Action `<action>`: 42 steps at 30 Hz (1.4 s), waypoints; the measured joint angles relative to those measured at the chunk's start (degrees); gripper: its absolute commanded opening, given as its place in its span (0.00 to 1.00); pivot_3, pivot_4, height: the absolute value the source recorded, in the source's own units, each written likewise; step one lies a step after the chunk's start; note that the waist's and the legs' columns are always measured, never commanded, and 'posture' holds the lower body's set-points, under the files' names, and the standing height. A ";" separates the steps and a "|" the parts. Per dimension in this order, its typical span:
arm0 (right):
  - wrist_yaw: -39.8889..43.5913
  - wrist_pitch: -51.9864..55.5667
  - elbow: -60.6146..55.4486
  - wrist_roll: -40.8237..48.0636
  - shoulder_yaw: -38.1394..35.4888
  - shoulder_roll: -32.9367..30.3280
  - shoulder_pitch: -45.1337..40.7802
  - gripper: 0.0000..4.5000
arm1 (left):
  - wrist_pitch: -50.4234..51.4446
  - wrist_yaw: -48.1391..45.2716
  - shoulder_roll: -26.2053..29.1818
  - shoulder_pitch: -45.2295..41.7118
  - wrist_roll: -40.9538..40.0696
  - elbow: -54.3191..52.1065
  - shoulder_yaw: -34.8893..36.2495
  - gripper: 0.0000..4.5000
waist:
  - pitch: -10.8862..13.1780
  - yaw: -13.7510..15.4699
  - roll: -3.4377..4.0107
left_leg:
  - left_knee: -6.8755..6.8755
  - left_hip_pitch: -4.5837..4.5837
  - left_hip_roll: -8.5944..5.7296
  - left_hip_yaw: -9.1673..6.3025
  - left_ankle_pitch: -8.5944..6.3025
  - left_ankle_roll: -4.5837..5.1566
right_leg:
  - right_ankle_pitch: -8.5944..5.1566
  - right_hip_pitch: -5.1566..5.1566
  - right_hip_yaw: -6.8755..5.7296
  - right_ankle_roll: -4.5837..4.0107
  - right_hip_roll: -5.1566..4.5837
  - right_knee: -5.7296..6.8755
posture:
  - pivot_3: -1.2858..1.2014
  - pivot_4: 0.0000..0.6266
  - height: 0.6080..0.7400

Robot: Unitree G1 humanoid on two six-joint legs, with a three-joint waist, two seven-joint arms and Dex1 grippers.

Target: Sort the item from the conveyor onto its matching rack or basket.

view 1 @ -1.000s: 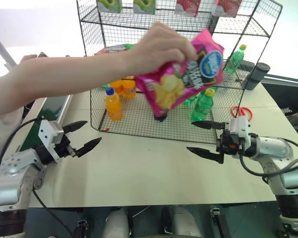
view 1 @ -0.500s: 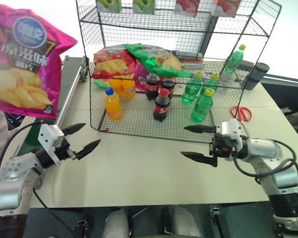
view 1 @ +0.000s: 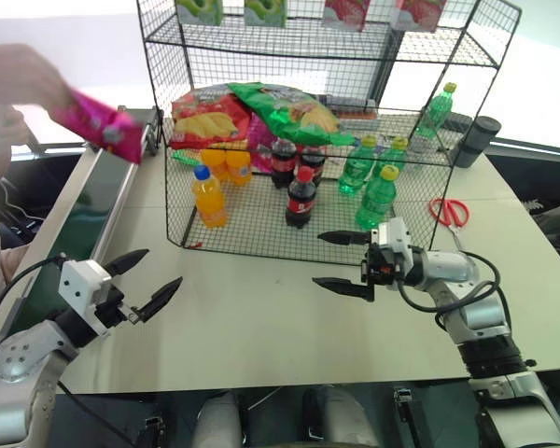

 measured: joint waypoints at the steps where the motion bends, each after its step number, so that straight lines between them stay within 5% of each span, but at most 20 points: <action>1: 0.26 0.00 0.00 0.04 0.00 0.36 -0.09 0.99 | -0.38 0.11 0.00 0.00 0.20 0.00 0.05 1.00 | 0.00 0.00 0.00 | 0.00 0.00 0.01 0.00 0.00 0.00 | 0.00 0.00 0.00 0.00 0.00 0.00 | 0.52 0.24 0.90; 25: -0.09 -0.05 0.01 -0.13 0.08 1.57 -0.09 0.99 | -11.57 5.13 -0.01 -1.94 9.61 7.81 0.49 1.00 | 0.01 -0.05 0.02 | 0.00 -0.01 0.06 0.02 0.00 0.00 | 0.00 -0.03 -0.01 0.00 0.00 0.00 | 0.52 0.24 0.90; 42: 0.91 -2.32 2.59 -1.85 0.82 2.83 -1.48 0.99 | -39.66 15.17 6.73 7.06 28.28 20.43 10.01 1.00 | 0.02 -0.28 0.04 | -0.05 -0.02 0.17 0.09 -0.02 0.02 | 0.00 -0.15 -0.02 -0.02 -0.05 -0.01 | 0.52 0.24 0.90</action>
